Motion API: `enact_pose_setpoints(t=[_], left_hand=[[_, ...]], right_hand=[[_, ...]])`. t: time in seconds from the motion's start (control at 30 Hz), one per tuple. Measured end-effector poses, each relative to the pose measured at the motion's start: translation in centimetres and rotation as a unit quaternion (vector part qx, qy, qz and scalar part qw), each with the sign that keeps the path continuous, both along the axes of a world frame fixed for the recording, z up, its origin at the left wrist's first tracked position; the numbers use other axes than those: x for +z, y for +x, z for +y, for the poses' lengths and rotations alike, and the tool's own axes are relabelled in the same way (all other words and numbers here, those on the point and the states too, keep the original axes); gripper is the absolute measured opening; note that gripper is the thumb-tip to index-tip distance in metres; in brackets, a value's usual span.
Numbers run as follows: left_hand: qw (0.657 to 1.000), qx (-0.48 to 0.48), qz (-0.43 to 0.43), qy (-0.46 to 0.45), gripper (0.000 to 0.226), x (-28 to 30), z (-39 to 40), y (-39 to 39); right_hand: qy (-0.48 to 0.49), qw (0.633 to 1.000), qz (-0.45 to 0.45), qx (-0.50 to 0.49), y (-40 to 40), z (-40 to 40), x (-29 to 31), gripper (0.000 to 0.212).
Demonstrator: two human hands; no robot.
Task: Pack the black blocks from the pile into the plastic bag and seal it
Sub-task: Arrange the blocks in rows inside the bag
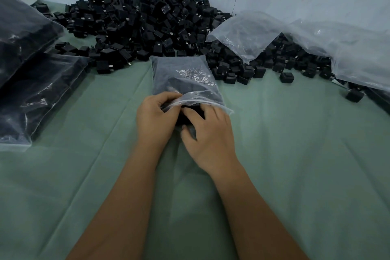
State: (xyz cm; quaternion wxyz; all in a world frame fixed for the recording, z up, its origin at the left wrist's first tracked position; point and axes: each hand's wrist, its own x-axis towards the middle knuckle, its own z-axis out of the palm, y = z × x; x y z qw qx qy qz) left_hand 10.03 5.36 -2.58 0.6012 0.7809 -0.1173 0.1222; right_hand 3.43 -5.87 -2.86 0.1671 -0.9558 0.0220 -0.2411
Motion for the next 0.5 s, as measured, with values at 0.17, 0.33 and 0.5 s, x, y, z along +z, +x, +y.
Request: enact_pose_setpoints(t=[0.17, 0.33, 0.5], left_hand=[[0.999, 0.007, -0.038, 0.023, 0.018, -0.1, -0.1, -0.1], [0.983, 0.049, -0.163, 0.071, 0.021, 0.2, -0.2, -0.5], [0.973, 0.063, -0.208, 0.078, 0.025, -0.1, -0.4, -0.1]], right_hand=[[-0.033, 0.998, 0.044, -0.005, 0.3, 0.4, -0.3, 0.051], [-0.028, 0.997, 0.071, 0.003, 1.4, 1.1, -0.1, 0.043], [-0.038, 0.995, 0.094, 0.018, 3.6, 0.3, 1.0, 0.037]])
